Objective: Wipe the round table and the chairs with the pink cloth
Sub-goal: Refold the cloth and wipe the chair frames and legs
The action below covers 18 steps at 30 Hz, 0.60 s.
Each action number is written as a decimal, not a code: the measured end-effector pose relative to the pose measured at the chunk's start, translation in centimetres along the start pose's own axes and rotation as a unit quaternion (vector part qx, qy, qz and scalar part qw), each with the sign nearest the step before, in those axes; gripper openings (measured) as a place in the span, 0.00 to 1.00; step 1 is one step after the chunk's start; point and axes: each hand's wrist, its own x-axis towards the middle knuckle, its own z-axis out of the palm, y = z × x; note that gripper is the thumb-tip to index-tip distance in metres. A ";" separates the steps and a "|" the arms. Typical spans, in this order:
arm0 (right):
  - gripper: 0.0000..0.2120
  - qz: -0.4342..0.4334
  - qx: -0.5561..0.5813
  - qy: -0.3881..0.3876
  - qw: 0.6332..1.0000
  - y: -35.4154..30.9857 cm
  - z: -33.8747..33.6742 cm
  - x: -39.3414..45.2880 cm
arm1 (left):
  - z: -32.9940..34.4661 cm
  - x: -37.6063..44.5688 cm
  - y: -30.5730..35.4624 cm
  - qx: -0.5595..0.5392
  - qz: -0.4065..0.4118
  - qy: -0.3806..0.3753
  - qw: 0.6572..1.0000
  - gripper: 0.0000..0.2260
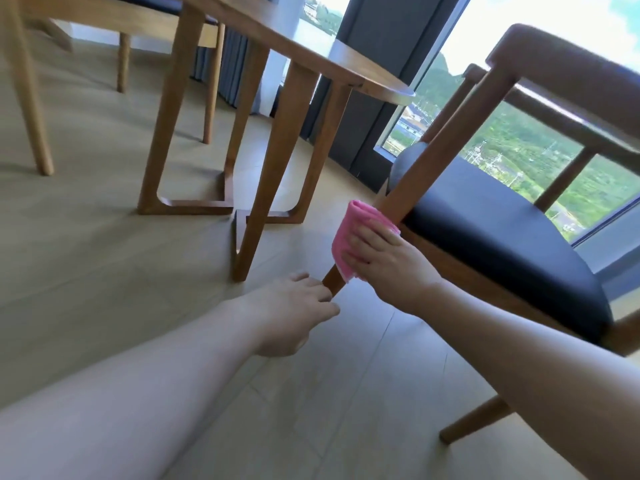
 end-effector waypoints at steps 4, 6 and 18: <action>0.27 -0.007 0.009 0.021 1.000 0.4 -0.2 0.5 | 0.2 -0.2 -0.1 0.000 0.000 -0.001 1.000 0.22; 0.27 -0.011 0.015 0.039 0.999 1.6 -1.1 0.3 | 0.1 0.0 -0.1 -0.001 0.003 -0.005 1.000 0.22; 0.20 0.077 0.020 0.170 0.982 15.3 -7.2 -3.6 | -0.7 2.7 1.5 -0.036 0.024 0.006 0.999 0.21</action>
